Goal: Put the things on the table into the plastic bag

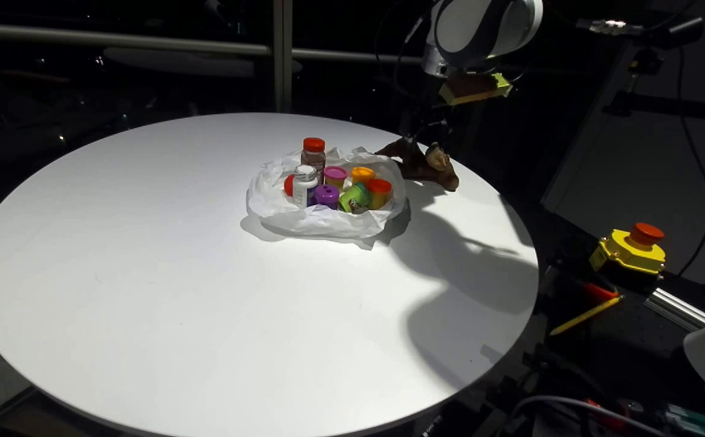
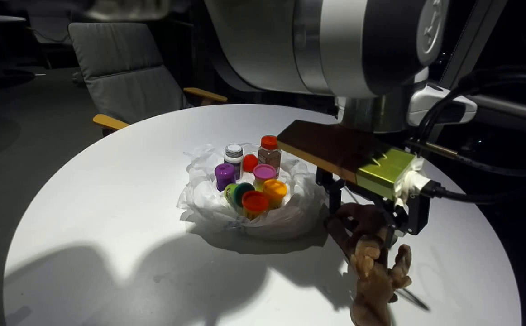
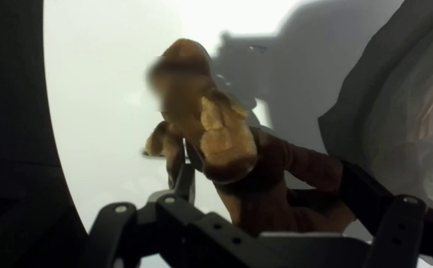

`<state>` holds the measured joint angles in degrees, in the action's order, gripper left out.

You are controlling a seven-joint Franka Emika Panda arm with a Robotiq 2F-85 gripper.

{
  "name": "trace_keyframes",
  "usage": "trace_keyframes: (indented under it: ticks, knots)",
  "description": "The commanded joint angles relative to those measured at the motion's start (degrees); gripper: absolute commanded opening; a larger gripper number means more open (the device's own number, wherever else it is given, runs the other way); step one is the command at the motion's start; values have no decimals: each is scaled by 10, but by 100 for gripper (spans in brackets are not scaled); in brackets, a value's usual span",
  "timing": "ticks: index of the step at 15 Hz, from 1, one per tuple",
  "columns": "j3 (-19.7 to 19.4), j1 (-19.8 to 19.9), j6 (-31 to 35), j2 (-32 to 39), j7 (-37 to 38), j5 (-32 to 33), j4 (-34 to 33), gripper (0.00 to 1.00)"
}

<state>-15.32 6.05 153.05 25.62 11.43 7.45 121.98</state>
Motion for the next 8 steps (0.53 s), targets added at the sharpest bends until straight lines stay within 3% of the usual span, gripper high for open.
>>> trace_keyframes:
  ticks: [1,5,6,7,8]
  knots:
    - [-17,-8,13,49,16,18,-57,100]
    - [-37,-14,18,87,27,27,-98,100]
    - [-38,-14,18,93,25,26,-104,94]
    - [-38,-13,18,99,22,24,-109,75]
    - [-40,-12,18,105,21,24,-116,70]
